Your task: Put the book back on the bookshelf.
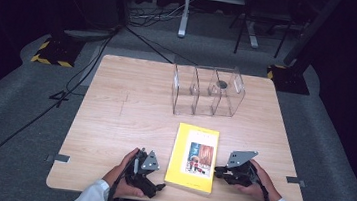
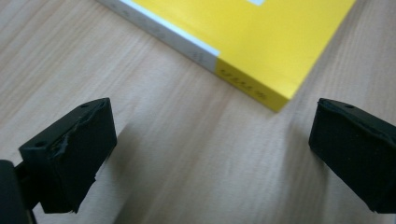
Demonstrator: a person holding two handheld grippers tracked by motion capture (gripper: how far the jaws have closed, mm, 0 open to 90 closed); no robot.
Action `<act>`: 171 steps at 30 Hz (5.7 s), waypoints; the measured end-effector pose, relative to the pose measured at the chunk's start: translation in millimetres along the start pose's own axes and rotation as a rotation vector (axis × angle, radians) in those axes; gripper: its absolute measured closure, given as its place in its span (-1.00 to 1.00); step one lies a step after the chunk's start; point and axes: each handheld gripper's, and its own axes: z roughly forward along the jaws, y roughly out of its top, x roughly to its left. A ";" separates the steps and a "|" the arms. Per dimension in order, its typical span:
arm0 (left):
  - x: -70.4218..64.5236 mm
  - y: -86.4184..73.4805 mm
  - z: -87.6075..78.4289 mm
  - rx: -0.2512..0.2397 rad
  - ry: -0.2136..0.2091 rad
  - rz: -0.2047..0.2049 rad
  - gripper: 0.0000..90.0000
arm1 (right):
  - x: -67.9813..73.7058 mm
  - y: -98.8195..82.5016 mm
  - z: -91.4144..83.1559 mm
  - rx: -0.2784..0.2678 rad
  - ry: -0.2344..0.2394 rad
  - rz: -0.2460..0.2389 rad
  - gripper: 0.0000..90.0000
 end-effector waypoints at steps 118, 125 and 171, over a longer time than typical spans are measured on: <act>-36.9 38.1 13.8 -0.060 -0.013 0.181 0.07 | 16.7 32.4 7.5 0.147 0.138 -0.034 1.00; -40.1 39.5 16.3 -0.051 0.021 0.166 -0.38 | 14.4 34.9 -1.4 0.050 0.147 -0.004 1.00; 33.4 11.2 -43.4 -0.179 -0.017 0.069 0.72 | 7.5 78.4 -23.0 -0.368 -0.018 -0.167 -0.30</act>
